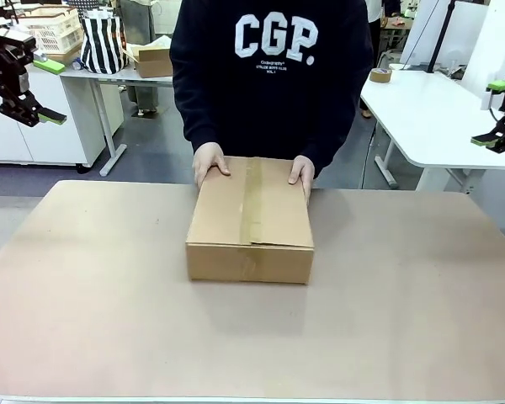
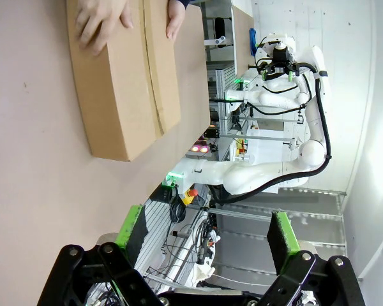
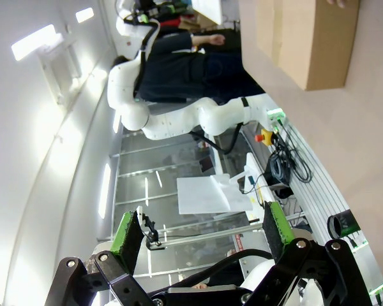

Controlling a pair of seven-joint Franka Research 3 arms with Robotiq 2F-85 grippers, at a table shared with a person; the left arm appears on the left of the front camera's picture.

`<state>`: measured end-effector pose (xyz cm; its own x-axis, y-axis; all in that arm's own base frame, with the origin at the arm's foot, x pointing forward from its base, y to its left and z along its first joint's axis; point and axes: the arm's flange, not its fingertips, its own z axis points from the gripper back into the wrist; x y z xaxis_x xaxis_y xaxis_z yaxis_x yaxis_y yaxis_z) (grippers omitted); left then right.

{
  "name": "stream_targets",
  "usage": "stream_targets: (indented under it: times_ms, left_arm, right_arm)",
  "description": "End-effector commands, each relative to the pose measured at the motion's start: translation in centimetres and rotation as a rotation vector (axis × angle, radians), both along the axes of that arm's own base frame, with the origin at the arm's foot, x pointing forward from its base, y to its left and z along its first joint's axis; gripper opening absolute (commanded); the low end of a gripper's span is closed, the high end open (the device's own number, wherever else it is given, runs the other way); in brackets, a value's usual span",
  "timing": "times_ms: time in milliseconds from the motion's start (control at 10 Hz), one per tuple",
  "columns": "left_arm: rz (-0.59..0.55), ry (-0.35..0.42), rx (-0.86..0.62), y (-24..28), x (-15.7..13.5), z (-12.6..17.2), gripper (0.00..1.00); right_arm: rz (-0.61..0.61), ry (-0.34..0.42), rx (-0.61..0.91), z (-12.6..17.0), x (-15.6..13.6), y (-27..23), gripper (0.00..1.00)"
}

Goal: Pack the gift set into the box.
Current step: Press and hold the closed box until the human finishes sealing it.

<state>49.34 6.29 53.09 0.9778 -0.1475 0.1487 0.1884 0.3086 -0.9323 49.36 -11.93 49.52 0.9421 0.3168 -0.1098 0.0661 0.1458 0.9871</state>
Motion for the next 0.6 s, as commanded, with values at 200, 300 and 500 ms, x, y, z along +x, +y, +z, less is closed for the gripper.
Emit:
stream_targets:
  times_ms: [200, 300, 500]
  left_arm:
    - [-0.009, -0.007, -0.003, 0.06, -0.29, 0.17, 1.00]
    - [-0.009, -0.007, -0.003, 0.06, -0.29, 0.17, 1.00]
    - [-0.009, -0.007, -0.003, 0.06, -0.29, 0.17, 1.00]
  right_arm:
    - [0.004, 0.005, 0.007, 0.85, -0.20, -1.12, 1.00]
    - [0.004, 0.005, 0.007, 0.85, -0.20, -1.12, 1.00]
    - [0.004, 0.005, 0.007, 0.85, -0.20, -1.12, 1.00]
